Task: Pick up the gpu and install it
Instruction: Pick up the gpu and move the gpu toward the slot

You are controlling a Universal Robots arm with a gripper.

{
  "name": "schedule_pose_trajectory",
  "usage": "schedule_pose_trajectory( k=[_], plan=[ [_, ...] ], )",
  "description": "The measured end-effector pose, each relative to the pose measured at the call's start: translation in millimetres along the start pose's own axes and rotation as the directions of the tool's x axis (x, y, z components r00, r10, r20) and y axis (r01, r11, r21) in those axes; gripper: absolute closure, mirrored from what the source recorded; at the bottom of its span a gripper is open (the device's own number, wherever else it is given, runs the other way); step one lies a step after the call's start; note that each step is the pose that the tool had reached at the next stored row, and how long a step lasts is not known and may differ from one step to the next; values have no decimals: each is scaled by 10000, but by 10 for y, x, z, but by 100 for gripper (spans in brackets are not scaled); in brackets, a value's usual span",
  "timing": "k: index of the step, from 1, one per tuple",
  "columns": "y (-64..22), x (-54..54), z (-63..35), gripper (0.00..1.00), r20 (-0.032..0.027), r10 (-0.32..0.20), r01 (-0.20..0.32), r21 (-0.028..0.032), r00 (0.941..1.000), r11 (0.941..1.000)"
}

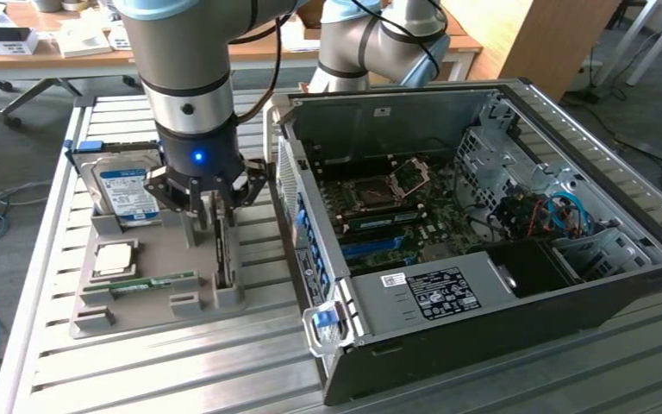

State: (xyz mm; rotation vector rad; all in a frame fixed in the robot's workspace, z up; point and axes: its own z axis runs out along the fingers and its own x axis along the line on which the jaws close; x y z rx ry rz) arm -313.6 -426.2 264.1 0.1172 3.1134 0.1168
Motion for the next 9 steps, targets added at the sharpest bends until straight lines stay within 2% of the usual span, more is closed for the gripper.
schedule_pose_trajectory(
  k=[9],
  plan=[
    [-34,-8,-2,59,0,-1,1,0,10000,10000]
  ],
)
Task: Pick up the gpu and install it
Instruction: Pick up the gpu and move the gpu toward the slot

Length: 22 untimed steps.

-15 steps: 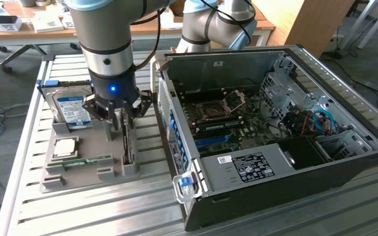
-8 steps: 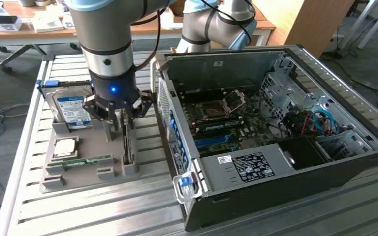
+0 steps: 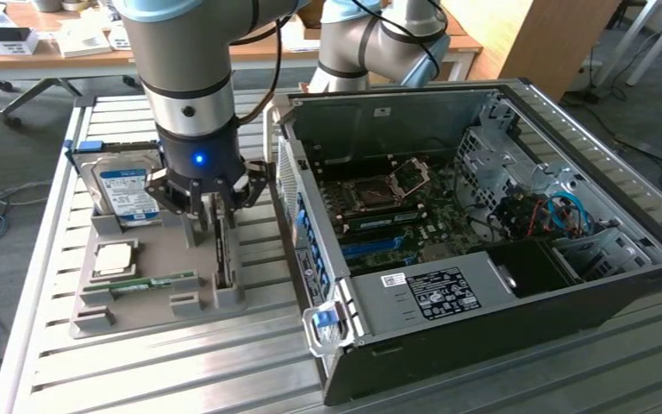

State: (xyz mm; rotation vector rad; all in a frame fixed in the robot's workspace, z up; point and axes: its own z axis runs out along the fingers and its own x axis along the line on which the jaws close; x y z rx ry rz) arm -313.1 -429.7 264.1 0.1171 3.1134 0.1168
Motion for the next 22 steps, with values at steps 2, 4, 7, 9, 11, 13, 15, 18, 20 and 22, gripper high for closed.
schedule_pose_trajectory(
  k=[2,4,7,9,11,13,15,18,20,22],
  plan=[
    [-1,0,0,59,1,2,-2,0,10000,10000],
    [-2,-1,0,59,0,1,-1,0,10000,10000],
    [-2,-12,1,59,0,0,0,0,10000,10000],
    [-2,-13,8,59,1,2,-2,-1,10000,10000],
    [-5,-12,27,59,0,1,-1,0,10000,10000],
    [-7,-12,52,59,0,1,-1,0,10000,10000],
    [-10,-11,76,59,0,1,-1,-1,10000,10000],
    [-13,-11,112,59,1,1,-1,-1,10000,10000],
    [-15,-11,135,59,0,1,-1,0,10000,10000],
    [-17,-10,159,59,0,1,-1,0,10000,10000]
  ],
)
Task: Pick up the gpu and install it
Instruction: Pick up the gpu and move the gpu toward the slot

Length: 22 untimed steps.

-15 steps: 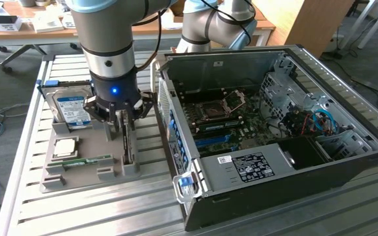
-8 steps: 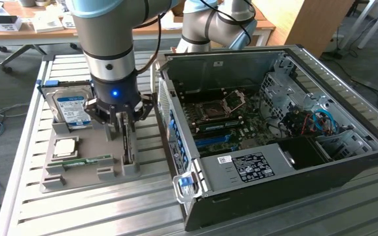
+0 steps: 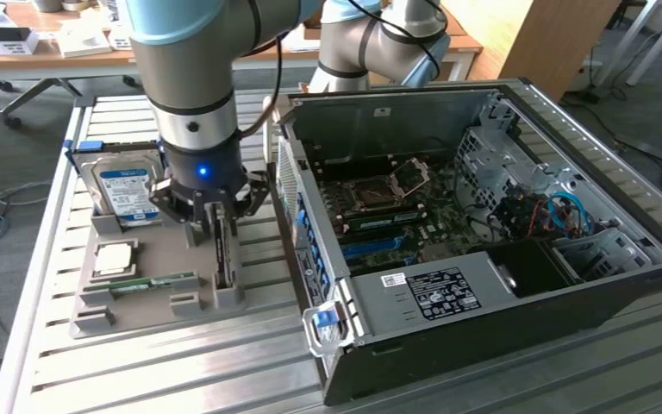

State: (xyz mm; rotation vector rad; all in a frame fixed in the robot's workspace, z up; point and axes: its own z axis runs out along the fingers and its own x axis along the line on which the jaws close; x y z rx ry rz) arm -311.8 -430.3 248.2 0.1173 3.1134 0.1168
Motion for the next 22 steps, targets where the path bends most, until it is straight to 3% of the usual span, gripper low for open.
schedule_pose_trajectory(
  k=[14,22],
  plan=[
    [-10,3,138,59,-1,0,0,0,10000,10000],
    [-12,3,162,59,0,-1,1,0,10000,10000]
  ],
)
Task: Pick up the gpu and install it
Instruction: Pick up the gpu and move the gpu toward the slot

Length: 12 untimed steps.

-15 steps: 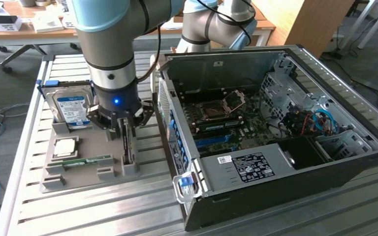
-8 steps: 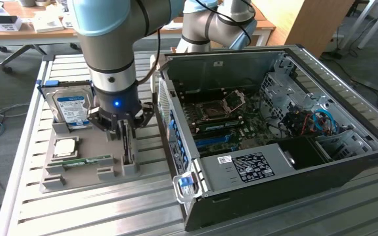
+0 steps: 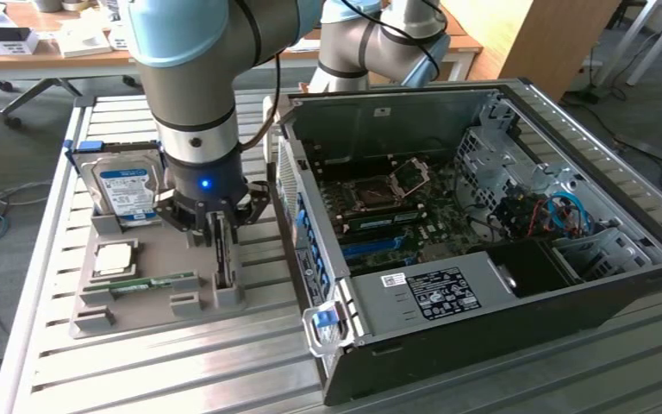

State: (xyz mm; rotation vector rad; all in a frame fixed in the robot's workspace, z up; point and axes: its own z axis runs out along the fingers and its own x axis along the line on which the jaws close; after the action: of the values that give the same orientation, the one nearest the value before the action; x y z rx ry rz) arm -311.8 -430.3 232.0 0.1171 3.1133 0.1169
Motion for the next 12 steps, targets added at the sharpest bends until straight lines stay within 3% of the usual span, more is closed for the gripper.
schedule_pose_trajectory(
  k=[12],
  plan=[
    [-1,10,0,59,-1,1,-1,1,10000,10000]
  ],
)
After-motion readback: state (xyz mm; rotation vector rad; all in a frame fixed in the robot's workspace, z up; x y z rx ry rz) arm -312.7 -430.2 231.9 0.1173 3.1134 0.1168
